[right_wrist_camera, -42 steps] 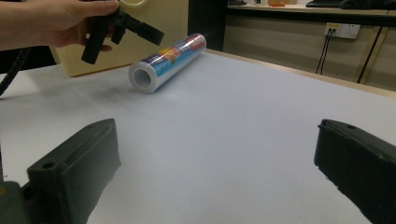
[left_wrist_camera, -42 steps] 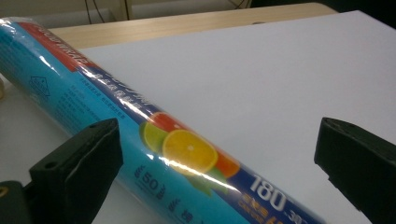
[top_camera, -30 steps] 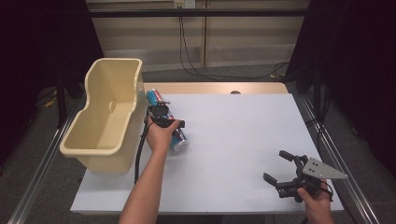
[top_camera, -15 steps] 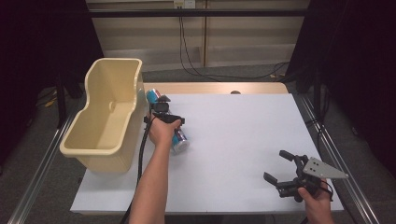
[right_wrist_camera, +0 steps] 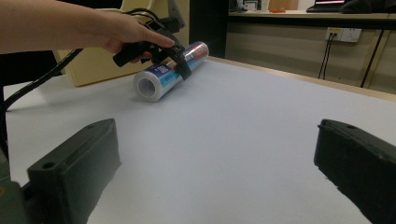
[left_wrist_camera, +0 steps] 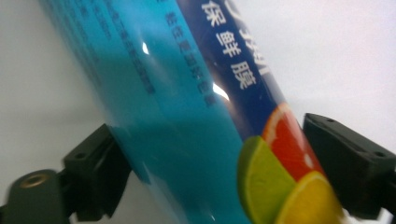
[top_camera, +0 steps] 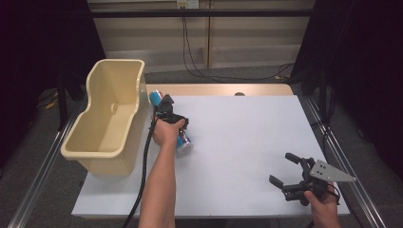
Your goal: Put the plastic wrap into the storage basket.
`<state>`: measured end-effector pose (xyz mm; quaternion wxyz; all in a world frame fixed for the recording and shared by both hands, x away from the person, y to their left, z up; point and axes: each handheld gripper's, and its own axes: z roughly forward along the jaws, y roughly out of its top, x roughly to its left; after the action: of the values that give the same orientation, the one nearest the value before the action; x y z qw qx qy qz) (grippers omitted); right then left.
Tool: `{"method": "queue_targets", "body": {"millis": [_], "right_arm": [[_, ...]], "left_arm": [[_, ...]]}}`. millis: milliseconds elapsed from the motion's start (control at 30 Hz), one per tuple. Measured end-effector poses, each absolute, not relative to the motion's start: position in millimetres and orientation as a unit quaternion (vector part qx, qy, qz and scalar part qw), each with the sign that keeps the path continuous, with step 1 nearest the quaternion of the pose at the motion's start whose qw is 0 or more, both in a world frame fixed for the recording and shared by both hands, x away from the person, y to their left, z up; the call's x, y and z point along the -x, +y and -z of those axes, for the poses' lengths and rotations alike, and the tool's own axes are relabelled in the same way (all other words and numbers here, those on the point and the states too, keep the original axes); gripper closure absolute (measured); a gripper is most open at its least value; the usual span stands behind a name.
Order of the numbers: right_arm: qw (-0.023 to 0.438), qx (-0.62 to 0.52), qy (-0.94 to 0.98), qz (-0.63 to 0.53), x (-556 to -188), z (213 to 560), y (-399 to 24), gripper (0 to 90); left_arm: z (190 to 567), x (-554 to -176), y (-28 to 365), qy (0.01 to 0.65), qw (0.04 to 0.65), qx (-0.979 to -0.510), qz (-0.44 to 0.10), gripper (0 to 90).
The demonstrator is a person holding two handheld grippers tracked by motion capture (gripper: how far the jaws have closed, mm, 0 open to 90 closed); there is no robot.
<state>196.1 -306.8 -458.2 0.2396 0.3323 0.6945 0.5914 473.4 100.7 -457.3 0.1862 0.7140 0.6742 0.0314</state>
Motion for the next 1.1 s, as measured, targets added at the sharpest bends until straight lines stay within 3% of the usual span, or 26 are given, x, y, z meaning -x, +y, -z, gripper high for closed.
{"method": "queue_targets", "body": {"millis": [300, 567, 800, 1100], "right_arm": [[0.238, -0.334, 0.695, -0.591, -197, 459, -306, 0.2], [0.239, -0.333, 0.695, -0.591, -198, 459, -306, 0.2], [0.238, -0.332, 0.696, -0.590, -199, 459, -305, 0.2], [0.238, -0.332, 0.696, -0.591, -199, 459, -305, 0.3]], "left_arm": [[450, -468, 104, 0.676, 0.154, -0.721, -0.002, 21.0], [439, -462, 112, 0.667, 0.128, -0.734, -0.007, 29.4], [428, -459, 113, 0.654, 0.123, -0.746, -0.018, 29.9], [442, -461, 108, 0.652, 0.111, -0.750, -0.027, 29.5]]}}
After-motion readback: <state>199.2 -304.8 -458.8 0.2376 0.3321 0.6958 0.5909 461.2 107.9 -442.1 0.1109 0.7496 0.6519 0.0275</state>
